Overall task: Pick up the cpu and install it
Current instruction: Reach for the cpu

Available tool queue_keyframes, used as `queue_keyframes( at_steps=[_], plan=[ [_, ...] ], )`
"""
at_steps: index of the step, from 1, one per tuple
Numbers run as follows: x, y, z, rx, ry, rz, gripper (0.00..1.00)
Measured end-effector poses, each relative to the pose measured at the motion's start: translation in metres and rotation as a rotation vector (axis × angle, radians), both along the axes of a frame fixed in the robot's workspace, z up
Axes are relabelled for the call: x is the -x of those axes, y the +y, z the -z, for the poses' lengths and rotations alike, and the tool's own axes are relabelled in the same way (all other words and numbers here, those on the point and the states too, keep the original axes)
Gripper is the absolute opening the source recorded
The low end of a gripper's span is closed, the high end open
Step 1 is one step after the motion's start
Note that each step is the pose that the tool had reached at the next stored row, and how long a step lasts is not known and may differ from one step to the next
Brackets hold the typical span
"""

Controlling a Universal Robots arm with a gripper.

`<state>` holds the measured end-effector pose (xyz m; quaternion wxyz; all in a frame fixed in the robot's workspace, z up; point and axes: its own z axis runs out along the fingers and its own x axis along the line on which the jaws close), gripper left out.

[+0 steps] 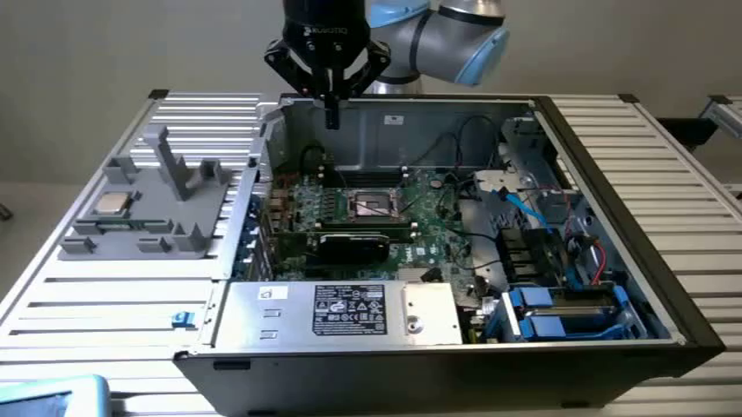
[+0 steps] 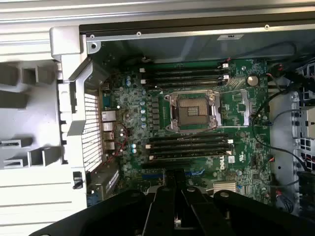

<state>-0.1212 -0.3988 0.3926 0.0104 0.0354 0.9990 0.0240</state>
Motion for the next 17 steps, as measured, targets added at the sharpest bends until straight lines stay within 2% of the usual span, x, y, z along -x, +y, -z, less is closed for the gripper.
queue_keyframes(
  at_steps=[13,17],
  plan=[
    [0.0002,0.0000,0.0000,0.0000,0.0000,0.000,0.11],
    [0.0078,0.0000,-0.0001,0.0002,0.0001,0.000,0.11]
  ],
)
